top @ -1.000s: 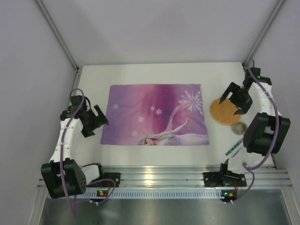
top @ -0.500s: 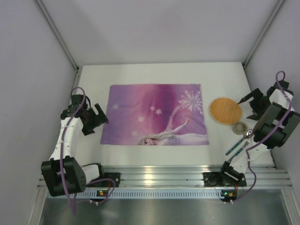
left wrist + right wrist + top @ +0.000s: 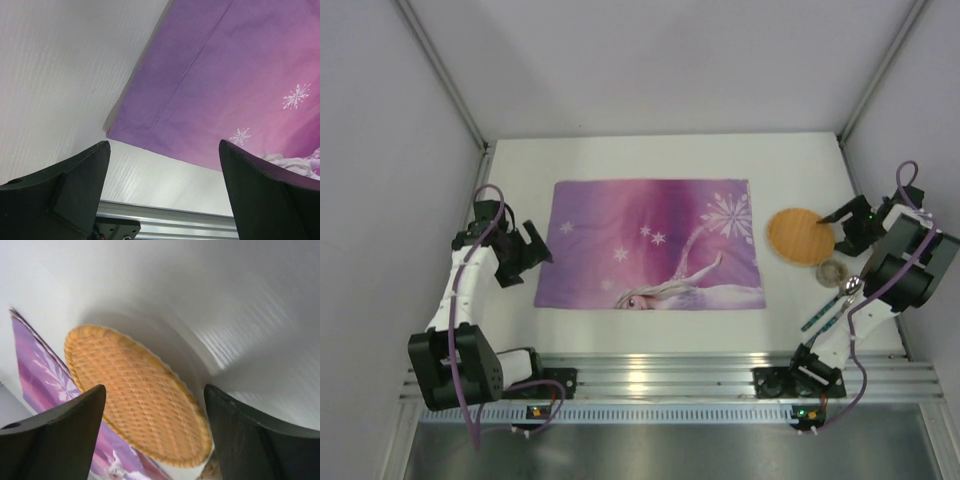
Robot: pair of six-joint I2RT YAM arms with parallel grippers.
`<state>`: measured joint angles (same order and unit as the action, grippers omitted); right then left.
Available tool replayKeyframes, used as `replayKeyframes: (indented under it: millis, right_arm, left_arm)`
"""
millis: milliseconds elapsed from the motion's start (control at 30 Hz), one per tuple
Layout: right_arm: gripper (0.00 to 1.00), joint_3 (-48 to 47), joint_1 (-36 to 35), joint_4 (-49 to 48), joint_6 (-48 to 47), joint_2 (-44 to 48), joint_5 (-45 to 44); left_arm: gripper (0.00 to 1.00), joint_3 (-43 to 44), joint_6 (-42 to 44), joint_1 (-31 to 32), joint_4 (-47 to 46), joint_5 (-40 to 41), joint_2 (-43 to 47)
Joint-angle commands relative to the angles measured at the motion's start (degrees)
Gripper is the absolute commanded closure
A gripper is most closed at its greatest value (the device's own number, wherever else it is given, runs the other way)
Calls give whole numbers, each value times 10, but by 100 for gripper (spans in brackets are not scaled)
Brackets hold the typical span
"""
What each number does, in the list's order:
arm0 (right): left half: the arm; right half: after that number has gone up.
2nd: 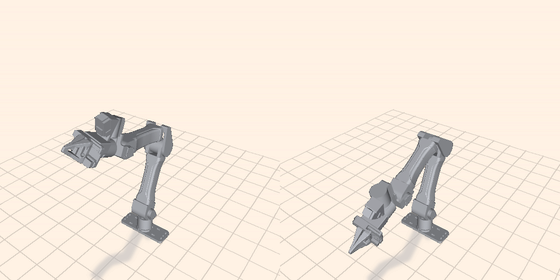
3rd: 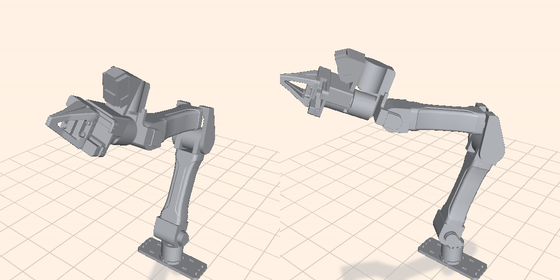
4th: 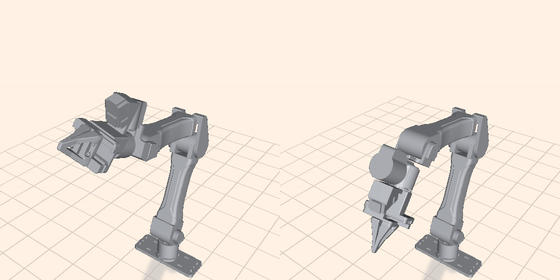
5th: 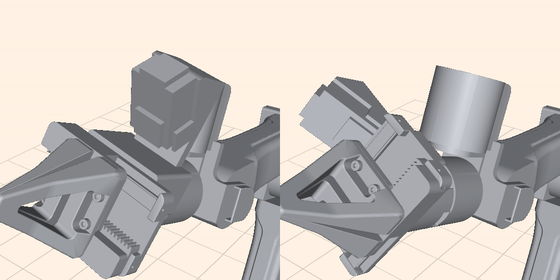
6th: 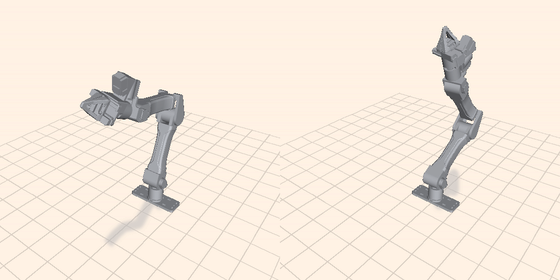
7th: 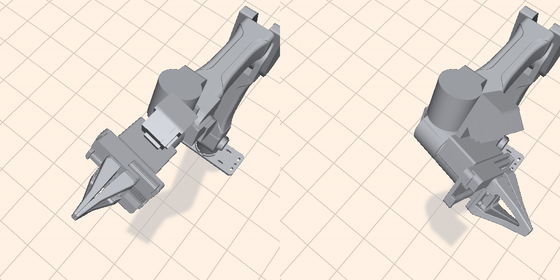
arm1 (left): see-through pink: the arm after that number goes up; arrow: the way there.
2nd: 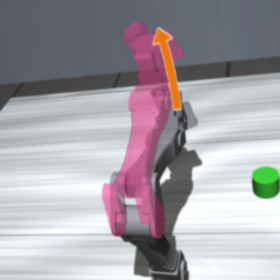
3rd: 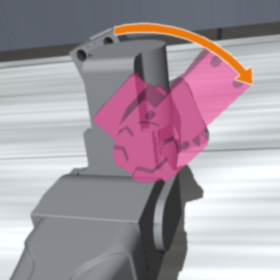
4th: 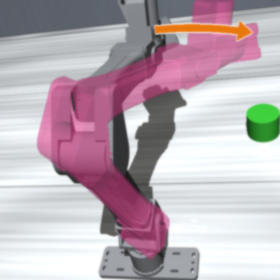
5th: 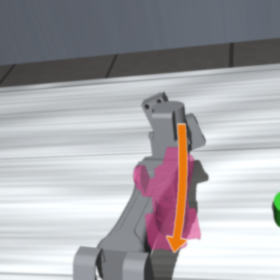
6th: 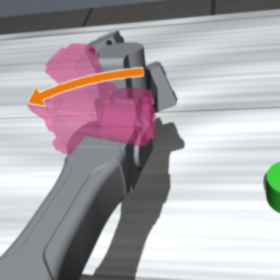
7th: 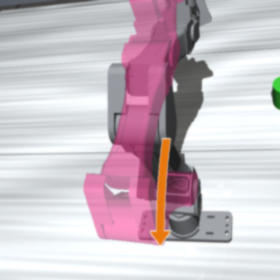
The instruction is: Set the dinner table for one person
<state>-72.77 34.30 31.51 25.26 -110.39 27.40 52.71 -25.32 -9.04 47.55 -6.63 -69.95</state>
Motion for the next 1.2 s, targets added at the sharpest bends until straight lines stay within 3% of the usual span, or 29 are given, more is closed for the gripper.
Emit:
replayKeyframes:
  millis: [0, 133, 200, 367, 400, 467, 533, 900, 1167]
  right_arm:
    - [22, 46, -1, -113, 7, -44, 12]
    - [37, 69, -7, -159, 8, -41, 41]
    - [50, 61, -7, -156, 3, -53, 49]
    - [69, 38, -8, -148, -17, -69, 66]
    - [78, 37, -8, -149, -19, -70, 67]
    - [85, 35, -10, -149, -22, -69, 71]
    - [99, 33, -17, -148, -25, -63, 75]
    - [100, 23, -91, -155, 15, 34, 109]
    - [100, 61, -152, -301, 183, 131, 151]
  left_arm:
    - [5, 3, 8, 2, -16, -3, -5]
    - [5, 3, 7, 1, -16, -3, -9]
    - [5, 3, 8, 2, -16, -4, -11]
    - [6, 2, 7, 1, -17, -5, -18]
    - [6, 2, 7, 1, -17, -6, -19]
    - [6, 2, 8, 2, -18, -6, -19]
    - [6, 2, 7, 2, -18, -4, -19]
    - [6, 1, 6, 2, -19, -2, -11]
    - [6, -1, 4, 5, -24, 0, 0]
